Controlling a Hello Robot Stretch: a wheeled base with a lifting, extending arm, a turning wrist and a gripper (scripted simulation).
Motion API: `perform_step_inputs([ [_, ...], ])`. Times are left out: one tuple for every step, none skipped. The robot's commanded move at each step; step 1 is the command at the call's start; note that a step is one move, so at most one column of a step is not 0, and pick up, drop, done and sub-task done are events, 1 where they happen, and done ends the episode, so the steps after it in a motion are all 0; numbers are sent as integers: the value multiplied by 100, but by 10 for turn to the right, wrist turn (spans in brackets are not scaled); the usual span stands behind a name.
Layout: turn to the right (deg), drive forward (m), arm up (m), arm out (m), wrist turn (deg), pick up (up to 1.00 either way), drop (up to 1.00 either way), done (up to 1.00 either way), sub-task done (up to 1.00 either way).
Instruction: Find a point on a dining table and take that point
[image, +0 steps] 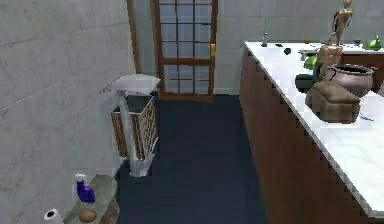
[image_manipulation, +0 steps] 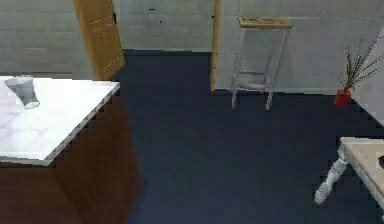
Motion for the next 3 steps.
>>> perform_step_inputs([
  [0, 100, 0, 0, 0, 0, 0, 0, 0],
  [30, 0, 0, 0, 0, 0, 0, 0, 0],
  [30, 0, 0, 0, 0, 0, 0, 0, 0],
])
